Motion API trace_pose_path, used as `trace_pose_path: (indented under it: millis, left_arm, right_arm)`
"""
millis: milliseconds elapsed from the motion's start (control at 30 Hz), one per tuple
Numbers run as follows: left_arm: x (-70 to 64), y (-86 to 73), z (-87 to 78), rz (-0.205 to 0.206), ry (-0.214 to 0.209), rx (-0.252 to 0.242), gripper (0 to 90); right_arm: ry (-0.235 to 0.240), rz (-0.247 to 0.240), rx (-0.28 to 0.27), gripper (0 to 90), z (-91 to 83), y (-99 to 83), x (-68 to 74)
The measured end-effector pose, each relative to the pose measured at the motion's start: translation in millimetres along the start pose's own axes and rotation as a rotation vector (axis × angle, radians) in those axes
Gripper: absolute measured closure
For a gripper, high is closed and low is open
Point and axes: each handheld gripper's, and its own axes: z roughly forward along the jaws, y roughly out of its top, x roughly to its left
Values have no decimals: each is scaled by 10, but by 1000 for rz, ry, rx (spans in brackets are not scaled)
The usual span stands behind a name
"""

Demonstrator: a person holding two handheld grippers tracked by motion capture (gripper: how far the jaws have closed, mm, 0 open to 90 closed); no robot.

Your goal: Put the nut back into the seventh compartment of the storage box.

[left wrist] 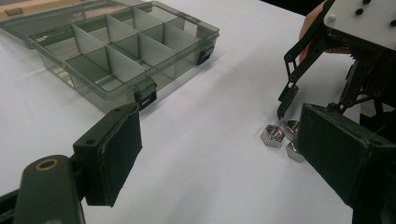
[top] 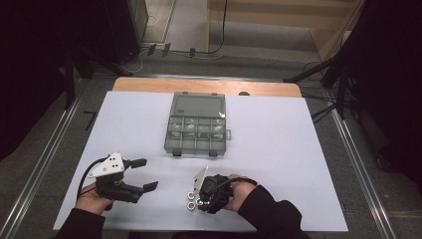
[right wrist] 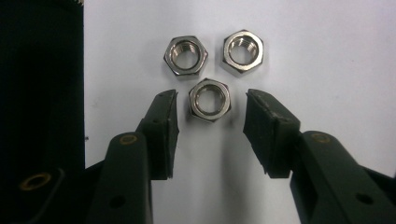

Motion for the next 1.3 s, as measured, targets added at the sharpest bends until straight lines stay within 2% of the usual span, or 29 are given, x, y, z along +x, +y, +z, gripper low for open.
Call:
trace_pose_path:
  millis: [33,100,167,267,400,500,533,700,1000,1100,1267,1300]
  left_arm:
    - [0,0,0,0,0,0,147]
    - [1,0,0,0,-1,-1,147]
    - [1,0,-1,0,-1,-1,147]
    - [1,-2,1,0,-2,-5,147]
    - [-1,-1,6,0,-2,-7,147]
    - [0,-1,6,0,-2,-6,147]
    - [-1,-1,5,1,-3,-6,147]
    - [0,-1,2,0,-2,-2,147]
    - [1,-2,-1,1,-3,-4,147]
    - [3,-3,-2,-1,-2,-4,147]
    - [3,-2,-3,0,-3,-3,147]
    - [3,-3,-3,-1,-3,-4,147]
  right_arm:
    - [-13,-17,-8,577,7,8,-9]
    - [-13,-22,-8,583,11,11,-7]
    - [0,-16,8,611,24,18,19]
    - [-9,-24,28,623,40,23,39]
    - [-13,-54,18,640,52,35,25]
    - [-17,-46,24,657,51,42,31]
    - [-21,-66,12,663,58,46,18]
    - [-21,-65,4,705,60,44,15]
    - [-22,-71,1,713,54,33,5]
    - [-7,-70,-6,714,53,24,-5]
    - [0,-54,-14,714,48,6,-22]
    - [1,-37,-22,714,33,-10,-34]
